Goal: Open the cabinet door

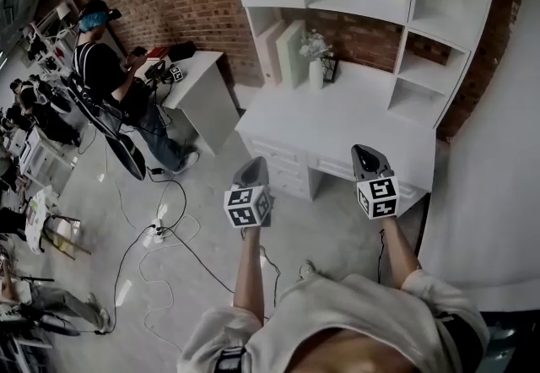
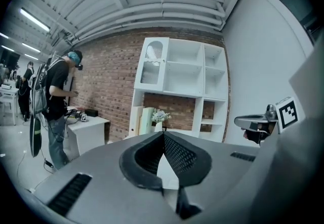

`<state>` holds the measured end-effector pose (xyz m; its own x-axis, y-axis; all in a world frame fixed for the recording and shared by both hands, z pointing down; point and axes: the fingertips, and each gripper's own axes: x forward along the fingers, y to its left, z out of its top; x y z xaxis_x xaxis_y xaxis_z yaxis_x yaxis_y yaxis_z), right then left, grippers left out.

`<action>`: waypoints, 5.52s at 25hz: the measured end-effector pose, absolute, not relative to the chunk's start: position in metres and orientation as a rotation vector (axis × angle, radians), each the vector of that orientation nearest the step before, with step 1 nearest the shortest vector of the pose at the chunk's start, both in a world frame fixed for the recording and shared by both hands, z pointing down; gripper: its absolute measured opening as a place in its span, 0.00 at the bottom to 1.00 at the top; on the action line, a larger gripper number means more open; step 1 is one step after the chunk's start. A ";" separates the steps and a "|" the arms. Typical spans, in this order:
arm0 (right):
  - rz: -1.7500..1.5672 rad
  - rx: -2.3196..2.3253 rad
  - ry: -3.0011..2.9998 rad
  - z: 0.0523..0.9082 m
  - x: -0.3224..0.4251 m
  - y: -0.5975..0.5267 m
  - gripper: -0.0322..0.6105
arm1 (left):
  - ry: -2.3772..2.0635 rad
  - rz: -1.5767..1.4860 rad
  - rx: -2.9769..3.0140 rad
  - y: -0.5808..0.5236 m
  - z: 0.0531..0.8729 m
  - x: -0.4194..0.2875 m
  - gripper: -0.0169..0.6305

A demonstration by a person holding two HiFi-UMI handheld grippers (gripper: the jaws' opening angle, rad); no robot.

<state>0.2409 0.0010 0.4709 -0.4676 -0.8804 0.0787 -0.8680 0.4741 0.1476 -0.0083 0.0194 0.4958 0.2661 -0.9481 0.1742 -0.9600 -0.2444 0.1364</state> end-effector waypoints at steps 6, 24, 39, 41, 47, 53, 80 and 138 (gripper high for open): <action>-0.158 1.574 -2.559 0.463 0.214 -0.056 0.07 | -1.756 0.068 2.350 -0.042 0.492 -0.033 0.07; -0.107 1.589 -2.512 0.491 0.184 -0.141 0.07 | -1.691 0.105 2.360 -0.139 0.517 -0.058 0.07; -0.124 1.575 -2.559 0.491 0.175 -0.254 0.07 | -1.744 0.099 2.365 -0.242 0.513 -0.068 0.07; -0.124 1.571 -2.564 0.490 0.176 -0.273 0.07 | -1.748 0.105 2.360 -0.259 0.513 -0.068 0.07; -0.126 1.536 -2.583 0.485 0.171 -0.334 0.07 | -1.781 0.099 2.334 -0.314 0.508 -0.072 0.07; -0.145 1.501 -2.615 0.473 0.171 -0.399 0.07 | -1.813 0.096 2.313 -0.374 0.501 -0.069 0.07; -0.188 1.508 -2.617 0.445 0.148 -0.511 0.10 | -1.741 0.133 2.299 -0.471 0.522 -0.077 0.07; -0.371 1.579 -2.662 0.324 0.119 -0.567 0.22 | -1.761 0.110 2.301 -0.464 0.512 -0.108 0.07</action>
<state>0.1192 -0.5671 0.3237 -0.4868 -0.8678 -0.0994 -0.8620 0.4588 0.2157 -0.1078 -0.4638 0.5120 0.2702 -0.9407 0.2050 -0.9589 -0.2439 0.1446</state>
